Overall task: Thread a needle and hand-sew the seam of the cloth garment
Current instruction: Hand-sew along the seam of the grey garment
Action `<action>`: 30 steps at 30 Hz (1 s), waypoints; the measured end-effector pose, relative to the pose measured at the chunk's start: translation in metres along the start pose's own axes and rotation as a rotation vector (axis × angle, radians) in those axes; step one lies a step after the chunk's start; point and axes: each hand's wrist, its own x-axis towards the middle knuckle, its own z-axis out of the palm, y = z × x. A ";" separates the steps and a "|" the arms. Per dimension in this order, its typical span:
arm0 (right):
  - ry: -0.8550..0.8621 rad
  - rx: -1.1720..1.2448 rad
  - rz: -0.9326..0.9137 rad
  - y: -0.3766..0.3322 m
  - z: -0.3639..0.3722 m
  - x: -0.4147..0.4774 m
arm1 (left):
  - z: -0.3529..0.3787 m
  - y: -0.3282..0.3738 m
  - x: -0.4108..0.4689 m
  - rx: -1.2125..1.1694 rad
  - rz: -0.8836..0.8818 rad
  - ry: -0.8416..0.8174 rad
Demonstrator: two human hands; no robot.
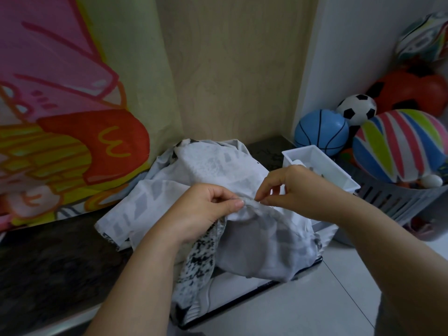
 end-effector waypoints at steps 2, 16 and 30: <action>-0.001 -0.017 0.005 -0.001 0.001 0.001 | 0.000 0.000 0.000 -0.011 -0.005 -0.010; 0.151 -0.020 -0.069 -0.009 0.008 0.004 | -0.006 -0.005 0.001 -0.256 -0.077 -0.129; 0.185 0.465 -0.082 -0.027 0.016 -0.003 | -0.007 -0.012 0.012 -0.365 -0.030 0.040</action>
